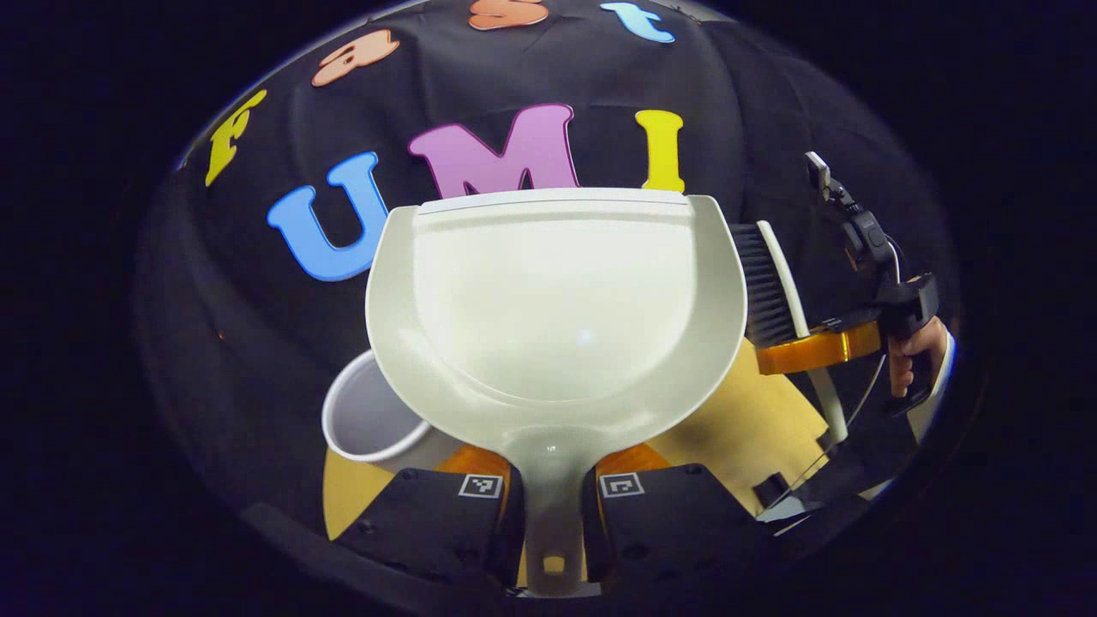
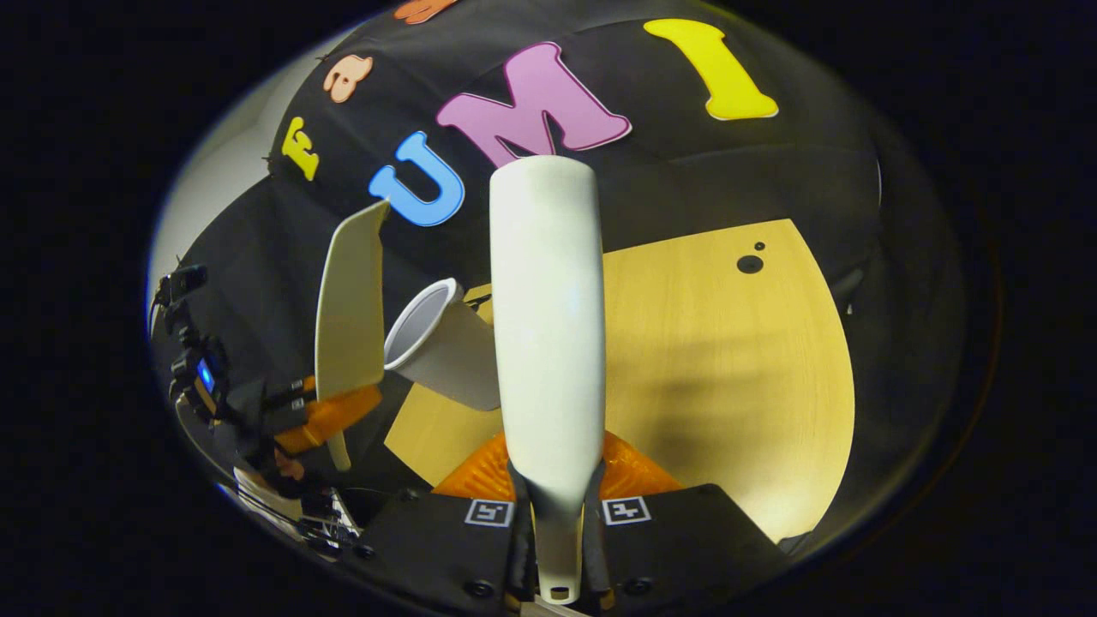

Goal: Pick up the small broom and dustpan from the desktop, sweep the trash into the dustpan with the broom, and then empty the trash into the garbage bin.

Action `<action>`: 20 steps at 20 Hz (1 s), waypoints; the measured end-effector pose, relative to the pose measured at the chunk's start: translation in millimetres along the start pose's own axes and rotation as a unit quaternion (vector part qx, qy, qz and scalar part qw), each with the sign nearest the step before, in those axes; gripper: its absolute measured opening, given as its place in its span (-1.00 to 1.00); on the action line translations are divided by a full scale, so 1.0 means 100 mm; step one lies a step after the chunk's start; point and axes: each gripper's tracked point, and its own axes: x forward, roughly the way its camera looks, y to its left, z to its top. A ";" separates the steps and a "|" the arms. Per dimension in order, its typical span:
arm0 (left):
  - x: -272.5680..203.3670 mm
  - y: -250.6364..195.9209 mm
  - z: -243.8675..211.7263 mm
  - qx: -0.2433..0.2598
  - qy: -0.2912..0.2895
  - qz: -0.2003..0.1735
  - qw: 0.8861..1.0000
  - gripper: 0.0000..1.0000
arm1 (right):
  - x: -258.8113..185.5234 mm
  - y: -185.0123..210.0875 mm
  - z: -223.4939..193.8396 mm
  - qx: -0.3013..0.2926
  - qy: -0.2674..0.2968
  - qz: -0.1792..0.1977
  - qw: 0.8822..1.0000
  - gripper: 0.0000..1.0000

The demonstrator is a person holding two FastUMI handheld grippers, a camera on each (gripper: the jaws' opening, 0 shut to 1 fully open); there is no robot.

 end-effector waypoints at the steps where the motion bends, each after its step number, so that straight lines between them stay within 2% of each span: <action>1: 0.14 -0.09 -0.16 -0.022 0.027 -0.004 0.999 -0.51 | 0.07 -0.07 -0.07 0.010 0.007 -0.016 1.000 -0.54; 3: 0.44 -0.16 -0.45 -0.047 0.073 -0.001 0.996 -0.51 | 0.23 -0.27 -0.28 0.025 0.030 -0.063 0.997 -0.53; 7: 1.01 -0.17 -1.00 -0.048 0.160 -0.001 0.986 -0.51 | 0.61 -0.54 -0.88 0.050 0.110 -0.124 0.985 -0.53; 11: 1.33 -0.20 -1.43 -0.038 0.240 -0.003 0.970 -0.50 | 1.06 -0.81 -1.41 0.064 0.201 -0.167 0.963 -0.53; 12: 1.38 -0.20 -1.49 -0.035 0.257 -0.001 0.966 -0.50 | 1.16 -0.90 -1.51 0.059 0.223 -0.185 0.955 -0.52; 16: 1.51 -0.19 -1.43 -0.059 0.294 -0.008 0.954 -0.50 | 1.39 -0.99 -1.84 0.057 0.277 -0.214 0.935 -0.52; 20: 1.47 -0.24 -1.25 -0.096 0.308 -0.021 0.946 -0.50 | 1.43 -1.12 -1.98 0.056 0.300 -0.237 0.922 -0.53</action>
